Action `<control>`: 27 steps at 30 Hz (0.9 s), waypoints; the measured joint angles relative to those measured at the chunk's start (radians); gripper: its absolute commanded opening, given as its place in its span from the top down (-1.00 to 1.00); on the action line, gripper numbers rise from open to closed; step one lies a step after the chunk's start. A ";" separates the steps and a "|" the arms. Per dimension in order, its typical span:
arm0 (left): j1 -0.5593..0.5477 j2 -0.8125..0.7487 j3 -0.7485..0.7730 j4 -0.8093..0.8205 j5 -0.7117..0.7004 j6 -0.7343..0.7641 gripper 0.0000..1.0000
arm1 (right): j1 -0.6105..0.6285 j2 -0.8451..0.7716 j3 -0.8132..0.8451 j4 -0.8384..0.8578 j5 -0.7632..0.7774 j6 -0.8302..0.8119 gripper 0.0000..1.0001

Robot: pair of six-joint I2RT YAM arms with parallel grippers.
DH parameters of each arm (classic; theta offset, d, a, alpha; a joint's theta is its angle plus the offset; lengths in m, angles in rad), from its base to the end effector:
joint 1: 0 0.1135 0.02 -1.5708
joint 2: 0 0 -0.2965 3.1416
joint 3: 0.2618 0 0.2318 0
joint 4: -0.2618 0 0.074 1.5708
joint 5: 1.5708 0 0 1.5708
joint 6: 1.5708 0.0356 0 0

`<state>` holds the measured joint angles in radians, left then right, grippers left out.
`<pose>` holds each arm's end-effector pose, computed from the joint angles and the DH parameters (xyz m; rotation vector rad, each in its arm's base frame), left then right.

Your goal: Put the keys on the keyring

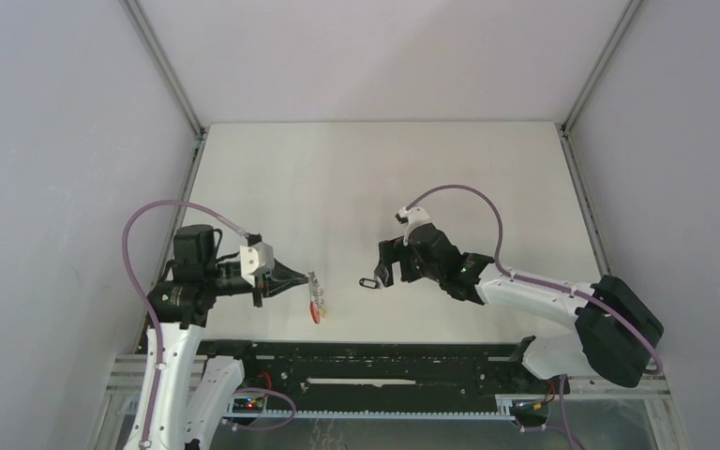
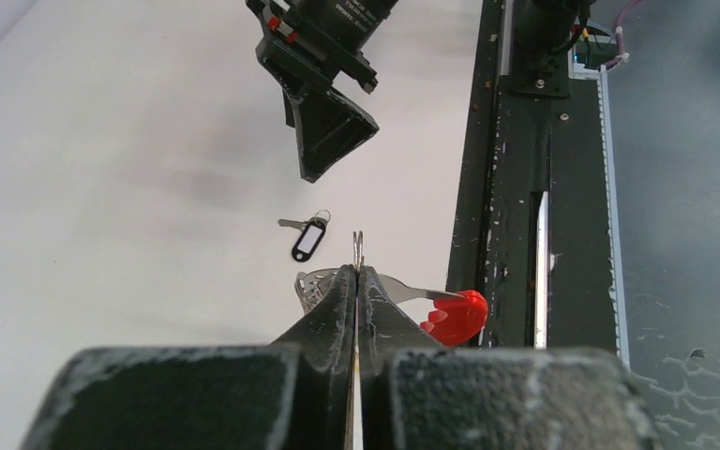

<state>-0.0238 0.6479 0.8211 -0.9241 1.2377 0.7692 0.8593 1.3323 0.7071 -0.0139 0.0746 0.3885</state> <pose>0.0556 -0.0350 0.3317 1.2156 1.4530 -0.9140 0.1682 0.1910 0.2539 -0.4893 2.2230 0.5995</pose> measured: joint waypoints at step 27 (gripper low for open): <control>-0.015 -0.001 0.002 -0.075 0.000 0.054 0.99 | 0.065 0.224 0.002 0.112 -0.023 -0.089 -0.09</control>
<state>-0.0391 0.6468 0.8227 -0.9993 1.2381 0.8230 0.9241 1.5558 0.7094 0.0978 0.0521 0.2996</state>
